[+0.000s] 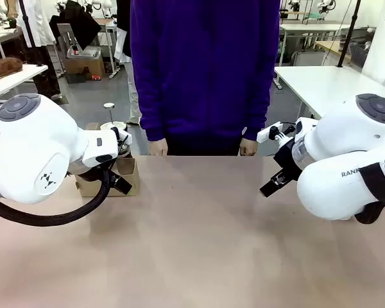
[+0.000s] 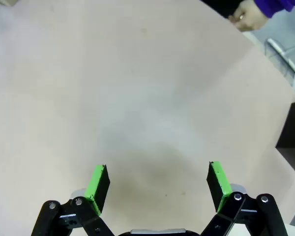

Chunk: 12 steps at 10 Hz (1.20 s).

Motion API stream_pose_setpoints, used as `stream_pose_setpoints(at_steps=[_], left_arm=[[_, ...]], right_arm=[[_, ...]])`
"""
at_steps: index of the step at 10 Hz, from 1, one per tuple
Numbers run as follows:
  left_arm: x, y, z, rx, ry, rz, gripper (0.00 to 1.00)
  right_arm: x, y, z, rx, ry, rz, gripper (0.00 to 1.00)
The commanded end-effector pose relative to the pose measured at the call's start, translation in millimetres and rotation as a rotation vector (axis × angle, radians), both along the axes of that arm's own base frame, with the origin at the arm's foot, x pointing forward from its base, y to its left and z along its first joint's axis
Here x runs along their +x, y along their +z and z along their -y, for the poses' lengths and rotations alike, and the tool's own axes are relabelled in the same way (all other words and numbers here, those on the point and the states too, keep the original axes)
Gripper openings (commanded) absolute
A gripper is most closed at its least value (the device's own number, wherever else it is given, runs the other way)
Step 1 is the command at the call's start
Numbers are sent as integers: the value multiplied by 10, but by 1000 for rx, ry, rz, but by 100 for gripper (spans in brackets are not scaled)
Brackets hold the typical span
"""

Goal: Pour a drink into a cup and package it in a carrier.
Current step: Pick up the 600 ml Paper Cup and place it in the middle top area of the table.

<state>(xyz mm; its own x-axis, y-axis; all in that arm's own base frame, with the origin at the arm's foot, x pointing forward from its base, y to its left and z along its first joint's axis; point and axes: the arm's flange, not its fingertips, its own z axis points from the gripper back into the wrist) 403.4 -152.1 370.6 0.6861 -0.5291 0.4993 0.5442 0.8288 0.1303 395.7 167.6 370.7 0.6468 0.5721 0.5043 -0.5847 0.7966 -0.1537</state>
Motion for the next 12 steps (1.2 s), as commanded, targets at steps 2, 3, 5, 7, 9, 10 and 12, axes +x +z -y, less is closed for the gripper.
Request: stream_pose_setpoints(at_steps=[2,3,5,7,9,10,12], left_arm=[[0,0,0,0,0,0,100],[0,0,0,0,0,0,100],[0,0,0,0,0,0,100],[0,0,0,0,0,0,100],[0,0,0,0,0,0,100],[0,0,0,0,0,0,100],[0,0,0,0,0,0,100]], right_arm=[[0,1,0,0,0,0,100],[0,1,0,0,0,0,100],[0,1,0,0,0,0,100],[0,1,0,0,0,0,100],[0,1,0,0,0,0,100],[0,1,0,0,0,0,100],[91,314,63,22,3,-17,100]])
